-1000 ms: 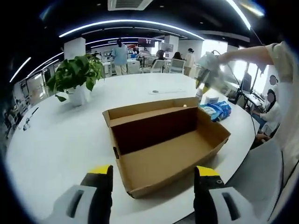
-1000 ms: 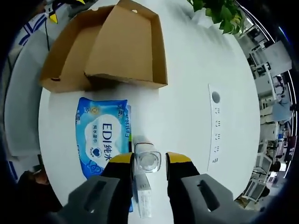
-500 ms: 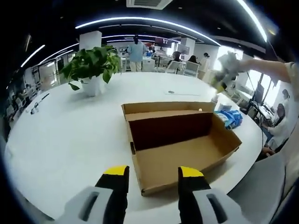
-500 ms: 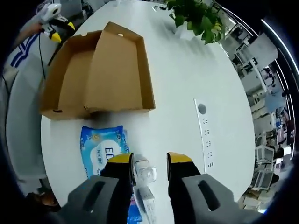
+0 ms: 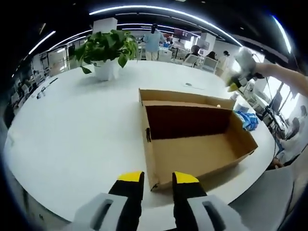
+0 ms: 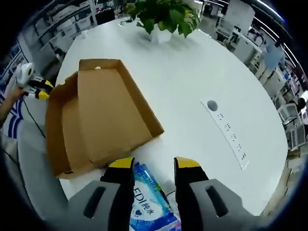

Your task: Operate the shoe box by opening the lid, removing the specified soft item, and placing it in the target area until the item is outside and the box remains undamaged.

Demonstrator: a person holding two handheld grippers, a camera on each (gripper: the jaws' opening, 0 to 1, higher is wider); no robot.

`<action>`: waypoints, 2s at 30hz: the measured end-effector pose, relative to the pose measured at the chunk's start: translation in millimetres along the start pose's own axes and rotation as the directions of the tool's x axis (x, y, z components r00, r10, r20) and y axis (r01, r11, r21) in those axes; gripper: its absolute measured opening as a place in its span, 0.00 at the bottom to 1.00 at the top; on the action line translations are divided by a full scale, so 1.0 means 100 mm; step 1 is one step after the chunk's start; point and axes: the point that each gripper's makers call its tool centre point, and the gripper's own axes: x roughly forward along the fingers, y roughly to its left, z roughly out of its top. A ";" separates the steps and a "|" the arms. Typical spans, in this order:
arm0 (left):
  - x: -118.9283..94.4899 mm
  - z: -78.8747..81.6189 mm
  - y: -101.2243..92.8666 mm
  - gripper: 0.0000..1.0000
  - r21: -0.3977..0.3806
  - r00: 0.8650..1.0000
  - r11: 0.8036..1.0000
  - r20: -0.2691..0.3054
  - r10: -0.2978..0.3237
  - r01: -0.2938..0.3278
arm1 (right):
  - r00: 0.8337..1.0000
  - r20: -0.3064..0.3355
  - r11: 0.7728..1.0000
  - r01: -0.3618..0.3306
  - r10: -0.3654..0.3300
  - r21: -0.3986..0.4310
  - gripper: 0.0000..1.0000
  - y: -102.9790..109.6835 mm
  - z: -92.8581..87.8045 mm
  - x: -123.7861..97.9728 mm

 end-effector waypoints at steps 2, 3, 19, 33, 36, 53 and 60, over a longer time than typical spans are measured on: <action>0.01 0.01 0.01 0.19 -0.018 1.000 1.000 -0.001 0.001 -0.001 | 1.000 0.005 1.000 -0.007 0.006 0.015 0.30 0.01 0.01 0.06; 0.02 0.01 0.01 0.17 -0.030 1.000 1.000 -0.003 0.001 -0.001 | 1.000 0.002 0.999 -0.010 0.010 0.036 0.30 0.01 0.00 0.11; 0.08 -0.03 0.03 0.05 -0.087 0.999 0.996 -0.024 0.024 -0.026 | 0.999 -0.031 0.940 0.000 0.012 0.342 0.26 0.03 -0.04 0.47; 0.08 -0.04 0.03 0.04 -0.109 1.000 0.994 -0.010 0.022 -0.023 | 0.996 -0.064 0.850 -0.022 0.065 0.526 0.06 0.25 -0.09 0.67; 0.07 -0.05 0.03 0.04 -0.110 1.000 0.994 -0.013 0.021 -0.022 | 0.997 -0.063 0.849 -0.013 0.054 0.528 0.06 0.27 -0.09 0.63; 0.08 -0.04 0.03 0.04 -0.109 1.000 0.994 -0.019 0.011 -0.013 | 1.000 -0.007 0.850 -0.007 0.012 0.526 0.03 0.24 0.03 0.36; 0.08 -0.03 0.03 0.04 -0.101 1.000 0.995 -0.018 0.014 -0.015 | 0.999 0.036 0.864 -0.004 -0.017 0.504 0.03 0.25 0.11 0.20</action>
